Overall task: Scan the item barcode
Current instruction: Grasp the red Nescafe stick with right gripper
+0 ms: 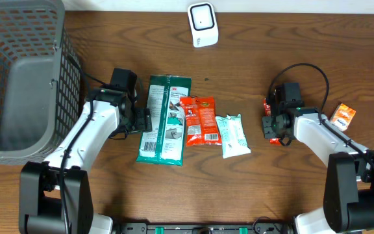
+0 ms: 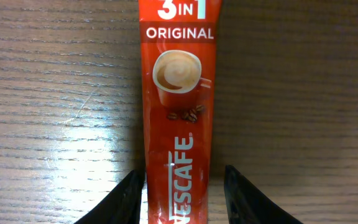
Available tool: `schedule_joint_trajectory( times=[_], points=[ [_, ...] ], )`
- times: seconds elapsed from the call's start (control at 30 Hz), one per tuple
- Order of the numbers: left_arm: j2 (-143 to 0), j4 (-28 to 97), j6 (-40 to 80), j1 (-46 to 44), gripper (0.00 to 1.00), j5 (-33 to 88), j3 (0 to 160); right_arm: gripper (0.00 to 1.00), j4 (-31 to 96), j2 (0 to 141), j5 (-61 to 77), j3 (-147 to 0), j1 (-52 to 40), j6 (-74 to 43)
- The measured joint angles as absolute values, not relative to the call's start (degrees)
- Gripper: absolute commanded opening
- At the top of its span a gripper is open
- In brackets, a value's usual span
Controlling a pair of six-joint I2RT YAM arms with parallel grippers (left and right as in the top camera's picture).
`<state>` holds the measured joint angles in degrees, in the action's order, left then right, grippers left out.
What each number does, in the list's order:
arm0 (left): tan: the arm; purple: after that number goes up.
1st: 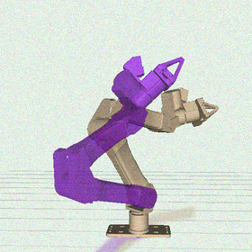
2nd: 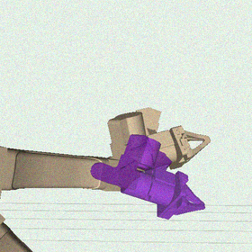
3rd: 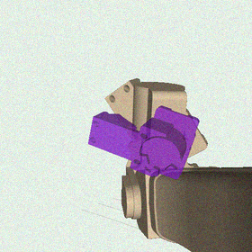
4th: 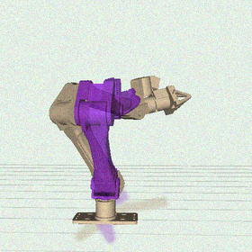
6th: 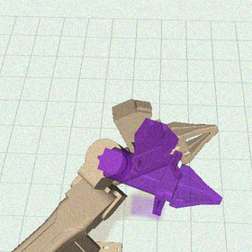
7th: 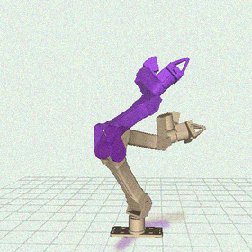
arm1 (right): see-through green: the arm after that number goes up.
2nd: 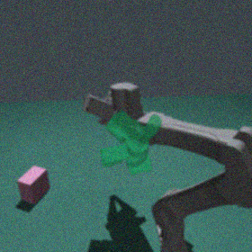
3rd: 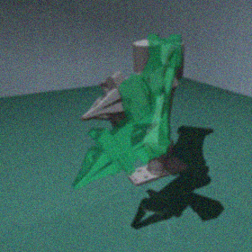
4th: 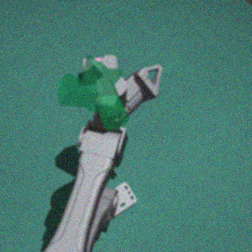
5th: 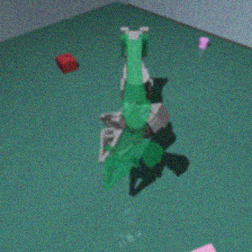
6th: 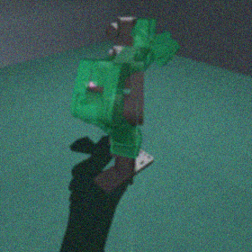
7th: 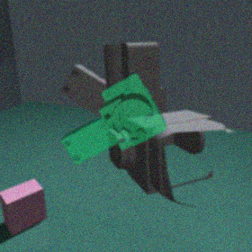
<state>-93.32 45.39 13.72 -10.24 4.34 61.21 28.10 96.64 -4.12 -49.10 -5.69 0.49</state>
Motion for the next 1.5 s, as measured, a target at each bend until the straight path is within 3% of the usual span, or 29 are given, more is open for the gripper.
schedule_joint_trajectory(
  times=[0.17, 0.57, 0.6, 0.7, 0.73, 1.5],
  points=[
    [-93.3, 45.4, 13.7, -10.2, 0.86, 4.3, 61.2, 0.33, 28.7, 96.6, -4.1, -49.1, -5.7, -0.9],
    [-93.3, 45.4, 13.7, -10.2, 0.86, 4.3, 61.2, 0.29, 29.0, 96.6, -4.1, -49.1, -5.7, -2.3],
    [-93.3, 45.4, 13.7, -10.2, 0.86, 4.3, 61.2, 0.27, 29.0, 96.6, -4.1, -49.1, -5.7, -2.3],
    [-93.3, 45.4, 13.7, -10.2, 0.86, 4.3, 61.2, 0.04, 29.1, 96.6, -4.1, -49.1, -5.7, -2.2],
    [-93.3, 45.4, 13.7, -10.2, 0.86, 4.3, 61.2, 0.01, 29.3, 96.6, -4.1, -49.1, -5.7, -2.2],
    [-93.3, 45.4, 13.7, -10.2, 0.86, 4.3, 61.2, 0.01, 29.3, 96.6, -4.3, -49.2, -5.7, -2.3]
  ],
)
